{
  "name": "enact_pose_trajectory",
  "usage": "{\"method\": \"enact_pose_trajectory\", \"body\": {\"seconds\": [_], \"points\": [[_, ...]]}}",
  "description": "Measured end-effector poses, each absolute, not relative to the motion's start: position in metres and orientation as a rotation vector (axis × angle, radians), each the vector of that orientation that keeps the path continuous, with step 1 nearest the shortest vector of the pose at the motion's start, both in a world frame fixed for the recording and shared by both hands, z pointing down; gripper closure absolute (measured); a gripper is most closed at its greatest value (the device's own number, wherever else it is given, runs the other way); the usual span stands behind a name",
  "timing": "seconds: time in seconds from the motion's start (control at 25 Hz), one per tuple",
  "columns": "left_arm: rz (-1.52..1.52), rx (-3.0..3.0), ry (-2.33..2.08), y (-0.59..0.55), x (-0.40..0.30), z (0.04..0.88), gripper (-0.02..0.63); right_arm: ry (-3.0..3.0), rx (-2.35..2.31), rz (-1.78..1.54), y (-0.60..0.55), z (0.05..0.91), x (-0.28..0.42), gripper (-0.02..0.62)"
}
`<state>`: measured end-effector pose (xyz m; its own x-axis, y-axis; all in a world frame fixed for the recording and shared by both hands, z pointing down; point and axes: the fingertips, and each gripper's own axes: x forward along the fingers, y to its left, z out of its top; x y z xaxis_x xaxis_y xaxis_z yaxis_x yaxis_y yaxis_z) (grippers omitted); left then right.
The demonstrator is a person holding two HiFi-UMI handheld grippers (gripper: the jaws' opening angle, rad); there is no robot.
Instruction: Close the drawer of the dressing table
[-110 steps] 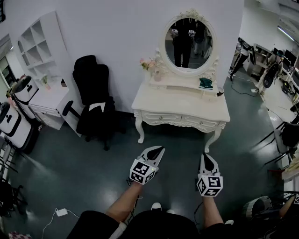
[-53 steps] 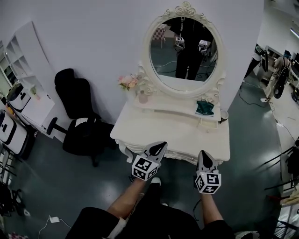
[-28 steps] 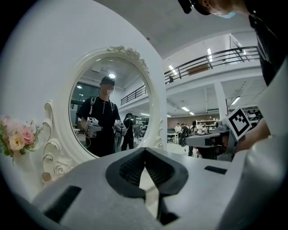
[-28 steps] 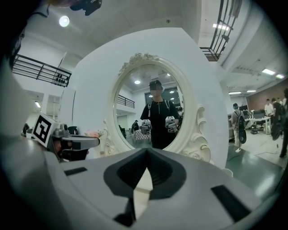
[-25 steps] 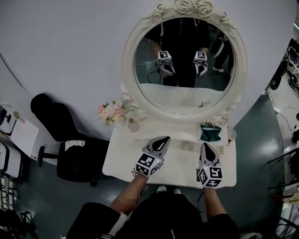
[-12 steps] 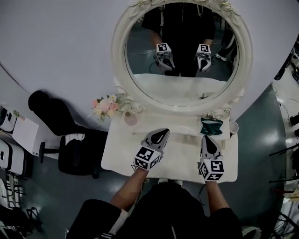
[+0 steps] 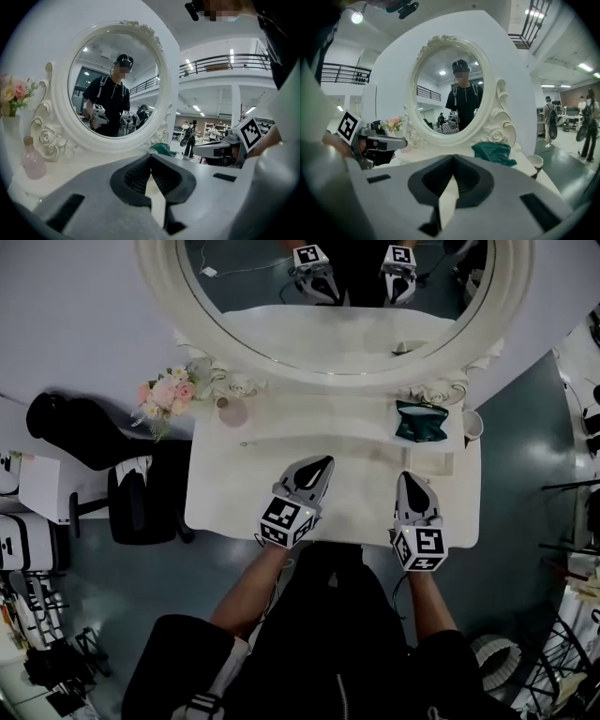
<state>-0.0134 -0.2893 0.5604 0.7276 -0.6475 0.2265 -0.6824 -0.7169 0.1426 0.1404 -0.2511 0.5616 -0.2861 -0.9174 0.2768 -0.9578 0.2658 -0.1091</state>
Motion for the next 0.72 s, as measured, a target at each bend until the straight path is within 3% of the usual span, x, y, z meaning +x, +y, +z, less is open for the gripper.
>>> {"method": "enact_pose_trajectory", "body": {"seconds": [0.6, 0.72], "points": [[0.282, 2.735, -0.898, -0.299, 0.048, 0.584, 0.601, -2.115, 1.913, 0.572, -0.226, 0.638, 0.229, 0.592], [0.287, 2.734, -0.89, -0.301, 0.054, 0.585, 0.601, -2.068, 1.929, 0.594, -0.224, 0.653, 0.244, 0.556]]}}
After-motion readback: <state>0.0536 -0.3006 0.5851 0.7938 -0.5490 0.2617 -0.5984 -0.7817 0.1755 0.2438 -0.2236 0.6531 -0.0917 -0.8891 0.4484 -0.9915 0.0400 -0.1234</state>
